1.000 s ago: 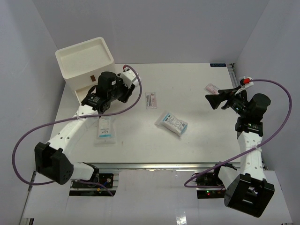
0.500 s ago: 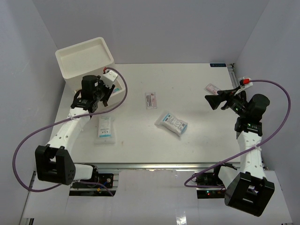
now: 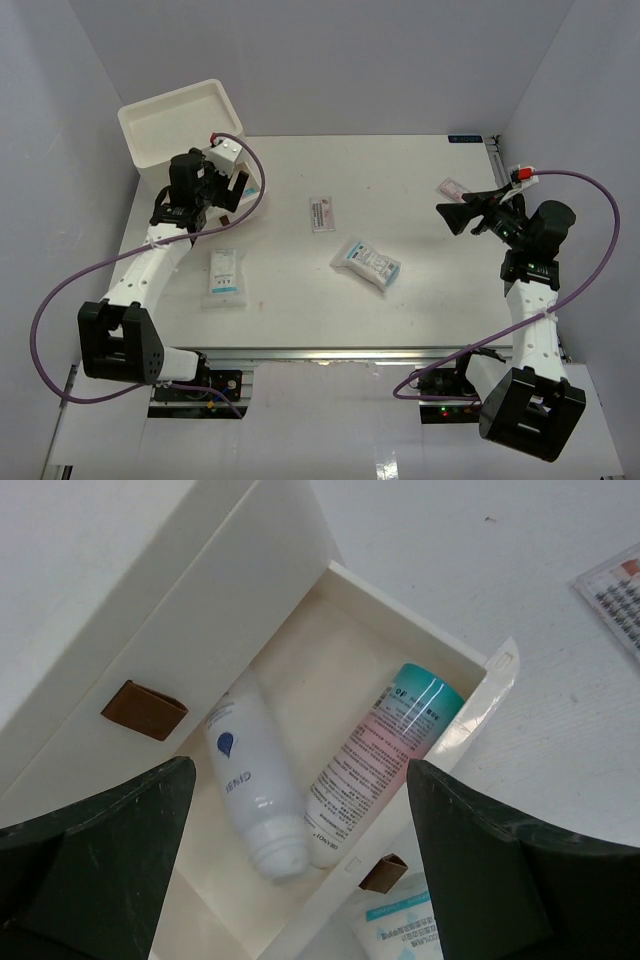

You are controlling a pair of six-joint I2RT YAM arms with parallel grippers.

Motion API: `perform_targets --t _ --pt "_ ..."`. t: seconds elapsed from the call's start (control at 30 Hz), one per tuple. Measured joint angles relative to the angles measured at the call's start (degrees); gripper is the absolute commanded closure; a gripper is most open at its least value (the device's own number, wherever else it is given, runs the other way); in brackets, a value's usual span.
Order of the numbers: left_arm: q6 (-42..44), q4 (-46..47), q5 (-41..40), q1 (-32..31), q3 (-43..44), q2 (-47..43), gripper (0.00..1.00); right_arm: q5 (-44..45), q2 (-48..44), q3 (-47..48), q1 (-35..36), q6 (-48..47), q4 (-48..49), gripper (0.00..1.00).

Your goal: Organize the makeup

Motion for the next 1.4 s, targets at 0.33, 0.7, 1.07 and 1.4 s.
perform_targets --t 0.33,0.7,1.07,1.4 --pt "-10.91 -0.17 11.92 0.04 1.39 -5.28 0.58 -0.36 0.02 -0.78 0.0 -0.21 0.06 0.05" --pt "-17.33 -7.24 19.8 -5.24 -2.08 -6.3 0.78 -0.36 0.24 -0.79 0.0 -0.28 0.11 0.05" --pt "-13.05 -14.27 3.2 -9.64 -3.25 6.53 0.77 -0.36 0.73 -0.79 0.0 -0.46 0.09 0.05" --pt "-10.92 -11.9 -6.31 -9.66 -3.64 8.3 0.71 -0.38 0.9 -0.79 0.0 -0.48 0.09 0.05"
